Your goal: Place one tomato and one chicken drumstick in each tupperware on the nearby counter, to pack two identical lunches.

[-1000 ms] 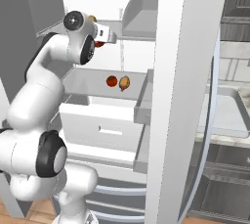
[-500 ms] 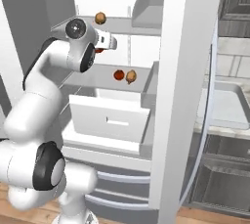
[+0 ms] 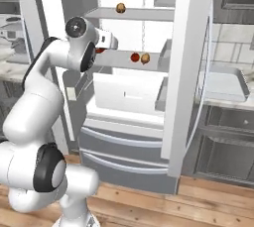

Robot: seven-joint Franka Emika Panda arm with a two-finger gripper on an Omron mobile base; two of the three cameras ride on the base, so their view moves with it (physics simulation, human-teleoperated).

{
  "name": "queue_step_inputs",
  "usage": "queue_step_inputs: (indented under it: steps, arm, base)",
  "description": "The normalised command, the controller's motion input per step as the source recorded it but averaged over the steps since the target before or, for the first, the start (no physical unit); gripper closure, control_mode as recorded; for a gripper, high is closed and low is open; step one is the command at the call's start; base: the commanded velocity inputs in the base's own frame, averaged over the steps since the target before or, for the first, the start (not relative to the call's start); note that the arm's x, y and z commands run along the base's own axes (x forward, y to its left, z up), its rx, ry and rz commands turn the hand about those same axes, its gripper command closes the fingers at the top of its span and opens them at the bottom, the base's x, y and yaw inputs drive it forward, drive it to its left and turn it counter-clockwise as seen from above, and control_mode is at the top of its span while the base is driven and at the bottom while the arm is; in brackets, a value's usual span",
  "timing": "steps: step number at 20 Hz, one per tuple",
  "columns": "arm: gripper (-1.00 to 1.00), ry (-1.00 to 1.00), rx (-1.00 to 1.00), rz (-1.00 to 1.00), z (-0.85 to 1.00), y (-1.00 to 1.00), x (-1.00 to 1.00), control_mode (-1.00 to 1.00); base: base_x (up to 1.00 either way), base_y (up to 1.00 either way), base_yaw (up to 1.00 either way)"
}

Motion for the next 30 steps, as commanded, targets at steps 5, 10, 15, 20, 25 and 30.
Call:
queue_step_inputs:
  steps: [5, 10, 15, 20, 25, 30]
  arm:
    - [1.0, 0.0, 0.0, 0.0, 0.0, 0.0, 0.0, 1.0]
    - [1.0, 0.0, 0.0, 0.0, 0.0, 0.0, 0.0, 1.0]
    - [1.0, 0.0, 0.0, 0.0, 0.0, 0.0, 0.0, 1.0]
    - [1.0, 0.0, 0.0, 0.0, 0.0, 0.0, 0.0, 1.0]
    - [1.0, 0.0, 0.0, 0.0, 0.0, 0.0, 0.0, 1.0]
    - [1.0, 0.0, 0.0, 0.0, 0.0, 0.0, 0.0, 1.0]
  base:
    - [-0.78, -0.69, 0.0]
    - [-0.34, -1.0, 0.0]
    - [-0.17, -1.0, 0.0]
    - [-0.11, -1.0, 0.0]
    - [-0.01, -1.0, 0.0]
    - [0.0, -1.0, 0.0]
